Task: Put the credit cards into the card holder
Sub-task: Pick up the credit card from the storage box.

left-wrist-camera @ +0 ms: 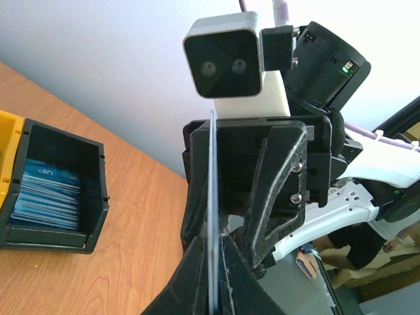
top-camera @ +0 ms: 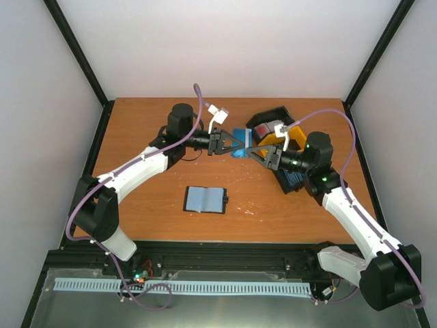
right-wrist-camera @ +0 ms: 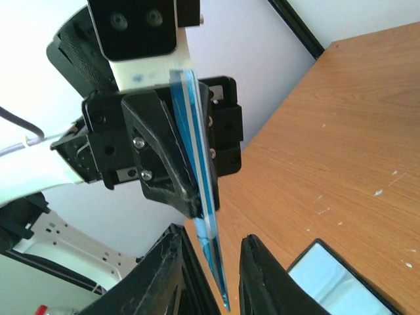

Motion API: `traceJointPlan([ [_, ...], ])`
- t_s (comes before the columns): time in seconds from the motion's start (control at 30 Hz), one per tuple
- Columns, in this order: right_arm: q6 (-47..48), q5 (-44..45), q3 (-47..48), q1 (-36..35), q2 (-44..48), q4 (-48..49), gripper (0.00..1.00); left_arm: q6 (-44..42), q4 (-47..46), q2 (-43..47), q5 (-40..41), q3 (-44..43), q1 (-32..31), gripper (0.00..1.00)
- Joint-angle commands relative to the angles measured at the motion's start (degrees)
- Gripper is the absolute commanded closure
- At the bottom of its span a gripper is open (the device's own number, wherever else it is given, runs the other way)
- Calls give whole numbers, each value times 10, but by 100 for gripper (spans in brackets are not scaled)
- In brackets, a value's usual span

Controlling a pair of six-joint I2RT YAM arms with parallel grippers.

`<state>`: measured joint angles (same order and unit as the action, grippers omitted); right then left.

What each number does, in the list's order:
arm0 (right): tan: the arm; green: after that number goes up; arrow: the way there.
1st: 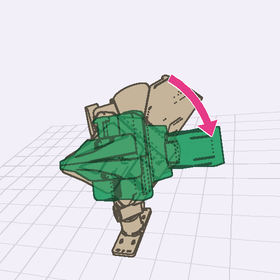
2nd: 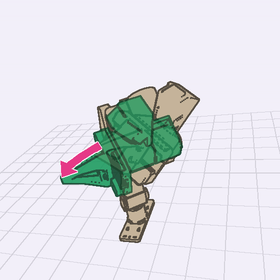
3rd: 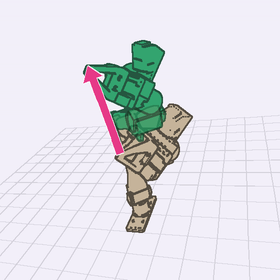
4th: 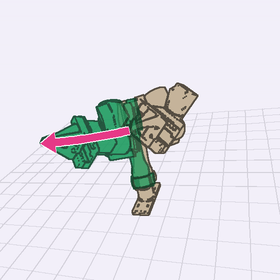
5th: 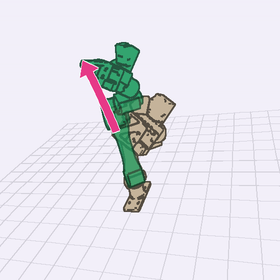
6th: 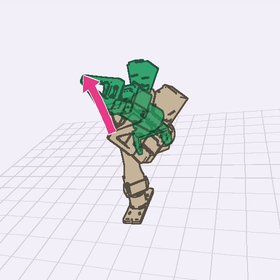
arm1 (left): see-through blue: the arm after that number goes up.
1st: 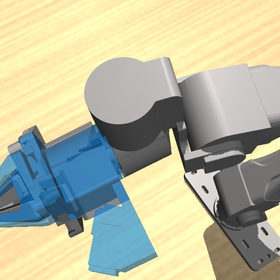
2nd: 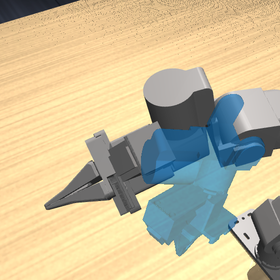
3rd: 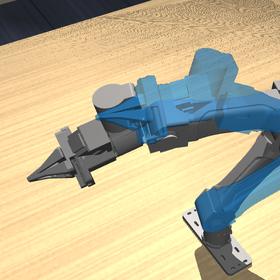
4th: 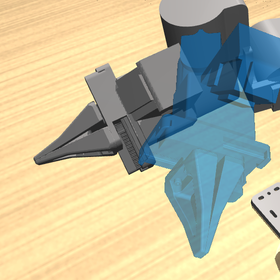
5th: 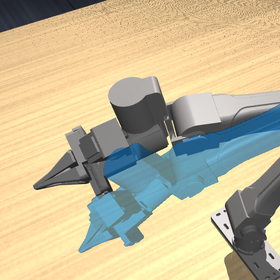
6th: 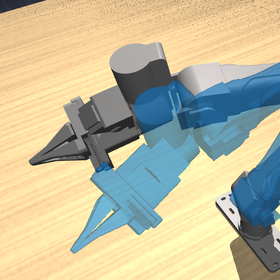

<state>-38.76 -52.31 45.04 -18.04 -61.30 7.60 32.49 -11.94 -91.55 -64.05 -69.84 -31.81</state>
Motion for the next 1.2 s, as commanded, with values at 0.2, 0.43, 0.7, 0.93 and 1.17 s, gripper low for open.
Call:
traceJointPlan([
  [0.2, 16, 24, -9, -5, 17, -31, 97, 28, -9, -11, -9, -23, 4, 100],
  [0.43, 28, 113, -7, -2, 37, -75, 97, 22, 7, -29, -1, -29, 3, 99],
  [0.7, 61, 96, 18, 28, 27, -131, 97, -54, 104, -59, -22, -61, 7, 98],
  [0.93, 80, 30, 22, 76, 29, -142, 97, -89, 127, -46, -62, -60, 25, 94],
  [1.17, 69, 36, 22, 84, 30, -141, 97, -63, 110, -63, -61, -64, 25, 98],
])
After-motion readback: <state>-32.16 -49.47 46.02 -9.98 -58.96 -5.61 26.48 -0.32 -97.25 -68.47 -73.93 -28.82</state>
